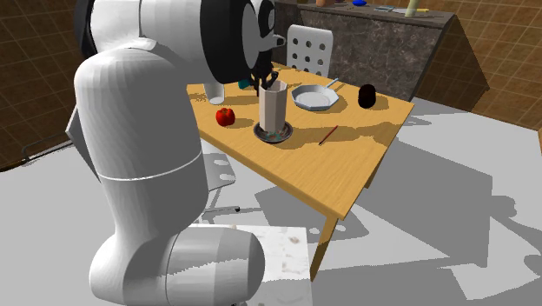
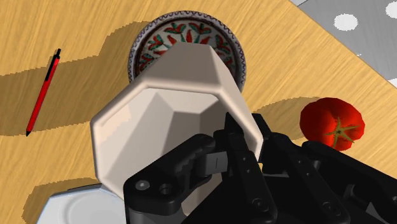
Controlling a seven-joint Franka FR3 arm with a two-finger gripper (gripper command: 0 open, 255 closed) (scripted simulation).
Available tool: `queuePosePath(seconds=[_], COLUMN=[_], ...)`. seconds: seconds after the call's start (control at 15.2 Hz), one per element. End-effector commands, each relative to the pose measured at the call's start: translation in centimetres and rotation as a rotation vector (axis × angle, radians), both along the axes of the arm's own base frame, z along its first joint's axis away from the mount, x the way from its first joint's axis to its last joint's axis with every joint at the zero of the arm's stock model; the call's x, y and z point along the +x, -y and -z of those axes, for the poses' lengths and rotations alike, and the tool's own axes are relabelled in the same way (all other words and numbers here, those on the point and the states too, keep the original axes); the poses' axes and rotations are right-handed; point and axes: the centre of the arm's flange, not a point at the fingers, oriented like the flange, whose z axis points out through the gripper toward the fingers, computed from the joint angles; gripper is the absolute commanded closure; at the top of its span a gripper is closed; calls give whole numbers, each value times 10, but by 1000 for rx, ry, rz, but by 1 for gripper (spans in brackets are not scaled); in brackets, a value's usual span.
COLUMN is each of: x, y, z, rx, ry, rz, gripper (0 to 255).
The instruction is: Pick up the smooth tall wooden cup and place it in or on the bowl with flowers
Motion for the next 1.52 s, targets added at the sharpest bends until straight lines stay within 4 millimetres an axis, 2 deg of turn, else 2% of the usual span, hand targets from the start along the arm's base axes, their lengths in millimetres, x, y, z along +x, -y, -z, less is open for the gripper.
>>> queuePosePath(seconds=[0.0, 0.13, 0.59, 0.66, 0.99, 1.25, 1.45], x=[0, 0, 0, 0, 0, -1, -1], y=[0, 0, 0, 0, 0, 1, 1], z=[10, 18, 18, 18, 18, -32, -32], rx=[0, 0, 0, 0, 0, 0, 0], ry=[2, 2, 2, 2, 2, 2, 2], rz=[0, 0, 0, 0, 0, 0, 0], gripper=[255, 255, 255, 0, 0, 0, 0])
